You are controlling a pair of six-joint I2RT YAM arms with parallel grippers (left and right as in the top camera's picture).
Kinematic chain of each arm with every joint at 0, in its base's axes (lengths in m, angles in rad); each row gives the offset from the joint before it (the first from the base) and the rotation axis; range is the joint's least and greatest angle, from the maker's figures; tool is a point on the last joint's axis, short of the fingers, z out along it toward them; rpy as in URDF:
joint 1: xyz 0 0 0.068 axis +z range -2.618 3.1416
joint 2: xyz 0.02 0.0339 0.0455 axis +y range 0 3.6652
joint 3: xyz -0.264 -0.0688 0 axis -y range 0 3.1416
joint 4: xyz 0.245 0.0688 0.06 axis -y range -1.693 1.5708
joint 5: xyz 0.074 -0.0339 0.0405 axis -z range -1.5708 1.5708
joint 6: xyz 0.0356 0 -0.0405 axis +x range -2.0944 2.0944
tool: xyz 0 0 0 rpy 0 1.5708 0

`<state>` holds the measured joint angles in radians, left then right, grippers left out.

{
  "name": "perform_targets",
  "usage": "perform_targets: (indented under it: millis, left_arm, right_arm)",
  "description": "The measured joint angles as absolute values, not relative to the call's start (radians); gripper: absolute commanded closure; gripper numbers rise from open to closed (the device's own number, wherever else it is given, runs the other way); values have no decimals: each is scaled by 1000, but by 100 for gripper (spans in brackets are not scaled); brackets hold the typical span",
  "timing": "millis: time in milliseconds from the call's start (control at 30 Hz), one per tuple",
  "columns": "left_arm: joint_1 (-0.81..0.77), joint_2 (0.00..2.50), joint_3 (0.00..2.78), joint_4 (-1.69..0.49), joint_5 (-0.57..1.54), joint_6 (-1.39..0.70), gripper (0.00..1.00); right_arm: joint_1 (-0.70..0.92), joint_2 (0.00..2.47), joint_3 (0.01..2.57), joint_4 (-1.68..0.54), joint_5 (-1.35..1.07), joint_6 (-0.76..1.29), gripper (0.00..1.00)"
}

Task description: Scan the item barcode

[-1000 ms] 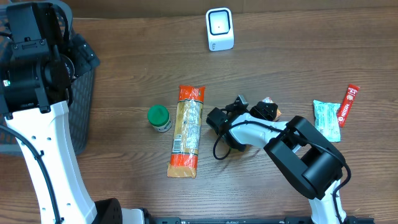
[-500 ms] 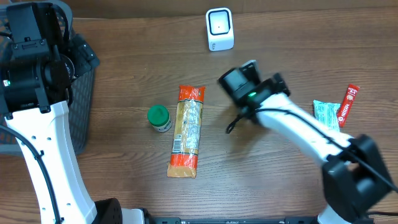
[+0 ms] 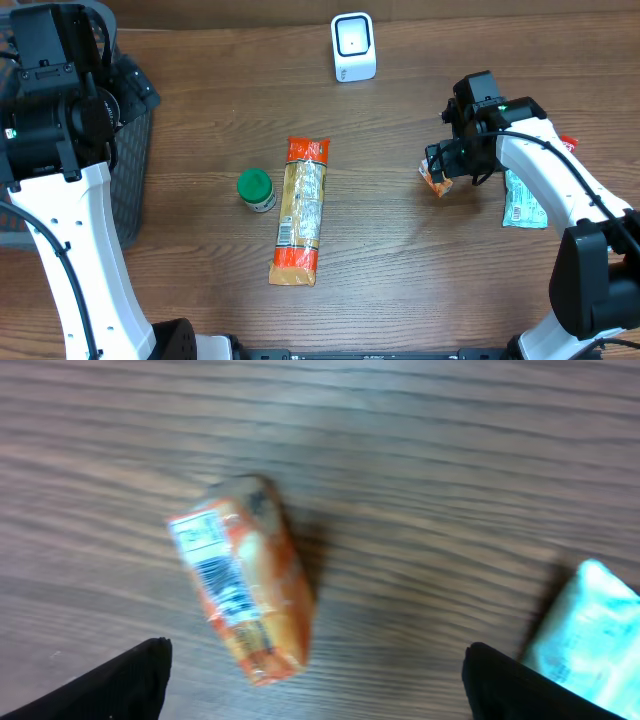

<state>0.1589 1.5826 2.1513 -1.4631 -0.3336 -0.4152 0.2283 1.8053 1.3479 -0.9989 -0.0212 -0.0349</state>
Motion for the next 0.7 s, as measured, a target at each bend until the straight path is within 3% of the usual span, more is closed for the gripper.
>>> perform_targets:
  millis: [367, 700]
  left_arm:
    - [159, 1583, 2151, -1463, -334, -415, 0]
    - [159, 1583, 2151, -1463, -334, -415, 0]
  right_arm:
    - [230, 1805, 1348, -943, -70, -79, 5]
    - [231, 1805, 1348, -934, -93, -82, 12]
